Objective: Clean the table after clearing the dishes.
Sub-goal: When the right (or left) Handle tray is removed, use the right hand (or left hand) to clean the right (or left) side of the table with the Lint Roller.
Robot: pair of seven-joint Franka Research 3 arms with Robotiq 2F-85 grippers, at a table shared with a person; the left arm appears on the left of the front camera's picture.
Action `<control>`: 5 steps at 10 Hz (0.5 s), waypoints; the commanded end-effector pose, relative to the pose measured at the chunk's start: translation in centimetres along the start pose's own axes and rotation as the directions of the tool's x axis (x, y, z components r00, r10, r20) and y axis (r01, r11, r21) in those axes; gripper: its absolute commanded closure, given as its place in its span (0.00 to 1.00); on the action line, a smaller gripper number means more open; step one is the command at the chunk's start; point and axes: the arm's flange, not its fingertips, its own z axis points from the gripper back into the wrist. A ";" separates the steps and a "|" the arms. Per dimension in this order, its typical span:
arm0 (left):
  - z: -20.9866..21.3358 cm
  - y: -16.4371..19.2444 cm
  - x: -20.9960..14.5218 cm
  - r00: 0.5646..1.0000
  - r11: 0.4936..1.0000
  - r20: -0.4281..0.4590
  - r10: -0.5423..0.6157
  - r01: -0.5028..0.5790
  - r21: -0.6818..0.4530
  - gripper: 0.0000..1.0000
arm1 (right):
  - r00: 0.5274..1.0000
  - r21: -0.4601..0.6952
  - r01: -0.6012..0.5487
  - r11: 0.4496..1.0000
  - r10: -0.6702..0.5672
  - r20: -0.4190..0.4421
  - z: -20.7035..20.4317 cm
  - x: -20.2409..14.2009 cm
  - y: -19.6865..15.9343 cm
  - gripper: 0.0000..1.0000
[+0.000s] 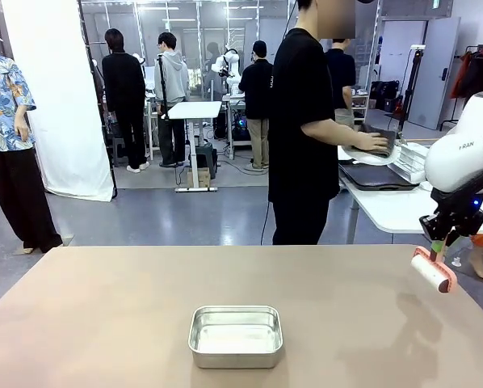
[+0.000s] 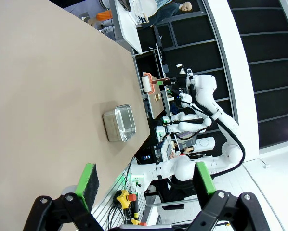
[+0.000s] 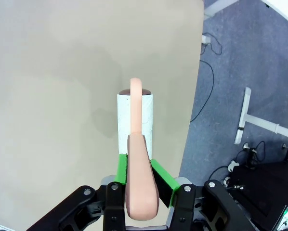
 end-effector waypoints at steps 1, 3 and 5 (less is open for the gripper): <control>0.1 -0.3 -0.3 1.000 1.000 0.010 -0.006 0.006 -0.001 0.00 | 0.996 -0.004 -0.068 0.998 0.068 0.059 1.2 -1.1 1.0 0.77; 0.1 -0.3 -0.3 1.000 1.000 0.010 -0.006 0.006 -0.001 0.00 | 0.991 -0.003 -0.088 0.996 0.088 0.097 2.8 -1.3 1.5 0.77; 0.1 -0.3 -0.3 1.000 1.000 0.010 -0.006 0.006 -0.001 0.00 | 0.987 -0.015 -0.103 0.995 0.105 0.122 4.2 -1.7 1.8 0.77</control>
